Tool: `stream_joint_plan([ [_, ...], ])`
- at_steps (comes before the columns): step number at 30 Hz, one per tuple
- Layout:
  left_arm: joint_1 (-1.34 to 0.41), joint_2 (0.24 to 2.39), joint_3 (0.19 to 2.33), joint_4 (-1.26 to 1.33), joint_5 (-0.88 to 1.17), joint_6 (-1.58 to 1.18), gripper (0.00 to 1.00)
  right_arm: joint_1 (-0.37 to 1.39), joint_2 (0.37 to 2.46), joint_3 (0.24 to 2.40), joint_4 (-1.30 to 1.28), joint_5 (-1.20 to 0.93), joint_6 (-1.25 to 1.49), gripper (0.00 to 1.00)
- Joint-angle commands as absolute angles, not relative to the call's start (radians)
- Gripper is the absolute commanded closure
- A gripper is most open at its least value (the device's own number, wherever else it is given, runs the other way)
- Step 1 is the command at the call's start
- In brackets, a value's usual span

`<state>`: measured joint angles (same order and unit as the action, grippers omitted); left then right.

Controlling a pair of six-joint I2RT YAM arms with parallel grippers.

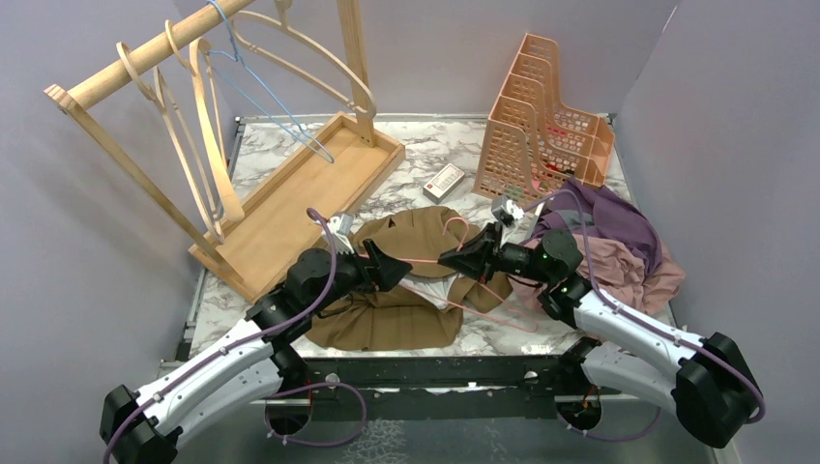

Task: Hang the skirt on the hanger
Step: Hang the skirt on the hanger.

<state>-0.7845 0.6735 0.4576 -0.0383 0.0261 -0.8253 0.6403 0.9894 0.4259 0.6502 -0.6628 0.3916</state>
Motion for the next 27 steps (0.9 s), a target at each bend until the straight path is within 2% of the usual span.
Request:
stream_joint_plan([
  [1,-0.782,0.618,0.477,0.004,0.078,-0.771,0.18,0.643,1.002,0.463,0.69,-0.658,0.388,0.99],
  [11,-0.782,0.515,0.637,-0.367,-0.112,-0.603,0.18,0.643,0.985,0.5,0.657,-0.666,0.293,0.99],
  [19,-0.782,0.463,0.693,-0.387,-0.226,-0.599,0.18,0.643,0.978,0.47,0.776,-0.685,0.326,0.99],
  [27,-0.782,0.541,0.738,-0.345,-0.148,-0.482,0.18,0.643,1.04,0.486,0.846,-0.716,0.293,0.99],
])
